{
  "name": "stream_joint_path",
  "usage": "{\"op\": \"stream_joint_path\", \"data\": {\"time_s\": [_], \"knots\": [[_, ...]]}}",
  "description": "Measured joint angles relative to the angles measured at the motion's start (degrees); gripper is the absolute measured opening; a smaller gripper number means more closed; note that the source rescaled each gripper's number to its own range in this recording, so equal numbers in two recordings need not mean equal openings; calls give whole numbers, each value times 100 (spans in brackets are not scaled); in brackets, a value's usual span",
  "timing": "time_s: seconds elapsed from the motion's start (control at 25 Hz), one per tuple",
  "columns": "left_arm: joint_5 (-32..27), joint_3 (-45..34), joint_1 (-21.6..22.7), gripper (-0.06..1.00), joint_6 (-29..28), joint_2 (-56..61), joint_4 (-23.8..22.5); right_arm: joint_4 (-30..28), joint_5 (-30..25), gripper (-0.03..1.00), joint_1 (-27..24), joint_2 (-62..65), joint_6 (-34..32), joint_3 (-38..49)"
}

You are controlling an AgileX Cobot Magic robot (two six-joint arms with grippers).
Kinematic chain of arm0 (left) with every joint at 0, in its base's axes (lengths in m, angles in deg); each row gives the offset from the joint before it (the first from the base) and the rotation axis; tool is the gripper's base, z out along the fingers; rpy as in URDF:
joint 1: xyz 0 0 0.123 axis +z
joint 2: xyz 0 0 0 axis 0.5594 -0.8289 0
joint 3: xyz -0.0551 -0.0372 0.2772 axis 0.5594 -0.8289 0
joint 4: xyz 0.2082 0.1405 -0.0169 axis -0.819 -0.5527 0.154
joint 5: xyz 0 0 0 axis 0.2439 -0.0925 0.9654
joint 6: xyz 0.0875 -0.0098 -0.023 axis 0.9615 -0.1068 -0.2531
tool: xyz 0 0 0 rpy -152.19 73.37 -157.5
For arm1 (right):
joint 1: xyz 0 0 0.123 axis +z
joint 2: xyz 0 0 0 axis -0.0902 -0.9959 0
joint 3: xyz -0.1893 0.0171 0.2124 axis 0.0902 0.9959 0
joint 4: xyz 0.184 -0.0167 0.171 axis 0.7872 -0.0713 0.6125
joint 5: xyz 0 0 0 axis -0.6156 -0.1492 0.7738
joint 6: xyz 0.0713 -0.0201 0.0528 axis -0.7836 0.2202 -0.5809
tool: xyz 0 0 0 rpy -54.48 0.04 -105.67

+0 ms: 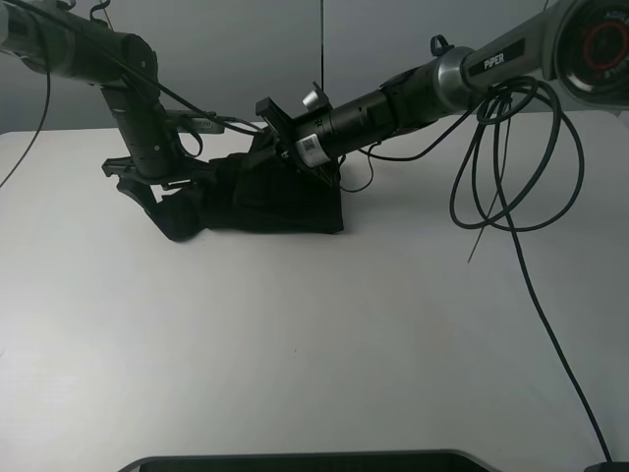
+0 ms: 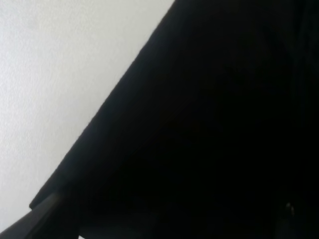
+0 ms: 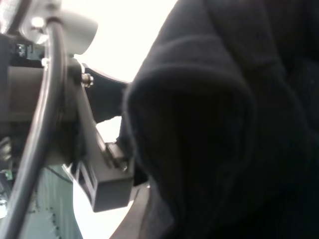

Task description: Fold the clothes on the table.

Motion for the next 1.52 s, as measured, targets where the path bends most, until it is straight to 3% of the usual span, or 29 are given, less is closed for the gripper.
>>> {"op": "stream_joint_path", "data": {"time_s": [0.4,0.72,0.88,0.96,1.12,1.2,1.52], "knots": [[-334,226,0,98,33,0,45,162,74,12,87,-177,188,0],[-1314,1578,0,98,193,147,45,185,74,12,87,-177,221,-12],[-1463,2297,0,98,327,147,45,366,74,12,87,-155,355,-12],[-1475,2621,0,98,366,147,45,565,74,26,87,-82,570,-12],[-1483,3055,0,98,450,147,75,938,-27,78,87,159,1172,-12],[-1487,3147,0,98,463,151,164,1146,-213,92,99,207,1361,-12],[-1522,3156,0,98,547,160,224,1250,-457,95,245,207,1708,-12]]}}
